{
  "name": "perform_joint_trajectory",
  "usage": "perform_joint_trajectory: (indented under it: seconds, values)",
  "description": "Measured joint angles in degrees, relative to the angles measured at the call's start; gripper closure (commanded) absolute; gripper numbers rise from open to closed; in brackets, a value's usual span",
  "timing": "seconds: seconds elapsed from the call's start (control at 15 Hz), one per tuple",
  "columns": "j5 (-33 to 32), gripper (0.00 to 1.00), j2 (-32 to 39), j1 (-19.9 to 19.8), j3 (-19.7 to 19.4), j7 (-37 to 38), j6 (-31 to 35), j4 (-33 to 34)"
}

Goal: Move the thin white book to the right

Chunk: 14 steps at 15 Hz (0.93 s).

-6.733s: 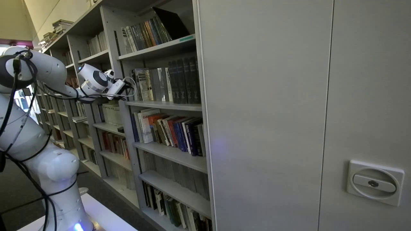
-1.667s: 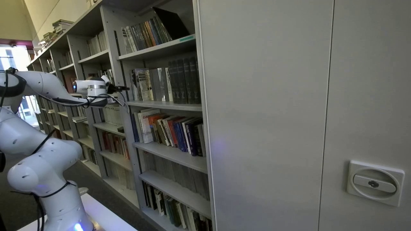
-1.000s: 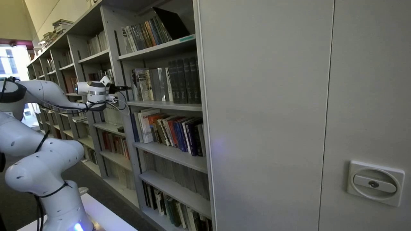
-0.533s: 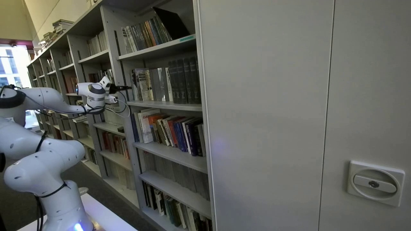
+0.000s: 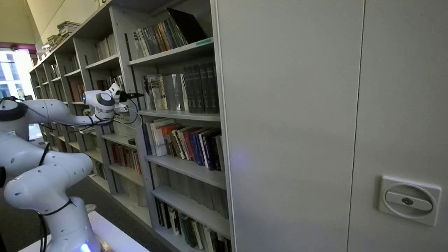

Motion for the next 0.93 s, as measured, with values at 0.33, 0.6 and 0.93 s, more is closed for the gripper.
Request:
perform_joint_trajectory:
  seconds: [0.33, 0.6, 0.93]
  values:
    - [2.2, 0.00, -1.0, -0.3, 0.0, -2.2, 0.0, 0.0]
    - [2.2, 0.00, -1.1, -0.3, 0.0, -2.2, 0.0, 0.0]
    - [2.2, 0.00, -1.1, -0.3, 0.0, -2.2, 0.0, 0.0]
